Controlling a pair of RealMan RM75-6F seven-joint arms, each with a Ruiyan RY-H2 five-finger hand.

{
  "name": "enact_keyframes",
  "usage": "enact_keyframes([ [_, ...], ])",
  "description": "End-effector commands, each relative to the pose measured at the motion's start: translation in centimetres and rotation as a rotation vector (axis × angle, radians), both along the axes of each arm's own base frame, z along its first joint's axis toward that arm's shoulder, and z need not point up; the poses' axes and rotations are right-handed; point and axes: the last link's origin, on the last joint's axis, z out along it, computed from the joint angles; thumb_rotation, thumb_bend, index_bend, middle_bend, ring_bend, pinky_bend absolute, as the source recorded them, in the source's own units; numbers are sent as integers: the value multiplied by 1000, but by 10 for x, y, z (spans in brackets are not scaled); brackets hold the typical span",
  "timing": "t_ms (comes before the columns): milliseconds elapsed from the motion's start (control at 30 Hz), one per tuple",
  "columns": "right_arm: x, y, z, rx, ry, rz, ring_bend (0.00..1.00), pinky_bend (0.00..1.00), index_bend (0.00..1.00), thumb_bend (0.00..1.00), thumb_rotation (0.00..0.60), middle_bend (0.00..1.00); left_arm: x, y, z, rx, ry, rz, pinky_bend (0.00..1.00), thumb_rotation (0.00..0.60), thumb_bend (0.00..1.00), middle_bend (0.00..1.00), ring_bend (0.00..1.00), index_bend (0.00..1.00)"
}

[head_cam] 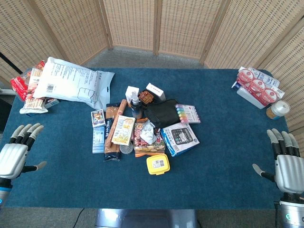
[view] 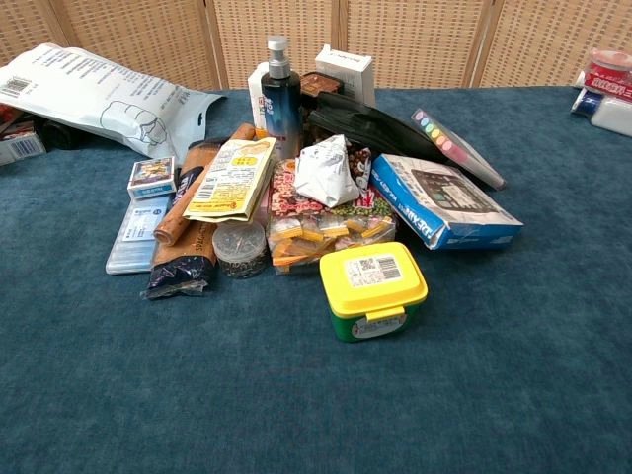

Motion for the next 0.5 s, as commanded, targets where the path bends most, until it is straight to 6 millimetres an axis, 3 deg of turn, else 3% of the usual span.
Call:
enact_keyframes([
  [33, 1, 0, -2, 9, 5, 4, 0, 0, 0, 0, 600, 0, 0, 0, -1, 1, 5, -3, 0, 600, 95, 0, 0, 0],
  [233, 2, 0, -3, 20, -2, 7, 0, 0, 0, 0, 600, 0, 1, 5, -6, -19, 1, -5, 0, 600, 93, 0, 0, 0],
  [500, 5, 1, -3, 27, -13, 20, 0, 0, 0, 0, 600, 0, 35, 62, -36, -122, 6, -118, 0, 600, 79, 0, 0, 0],
])
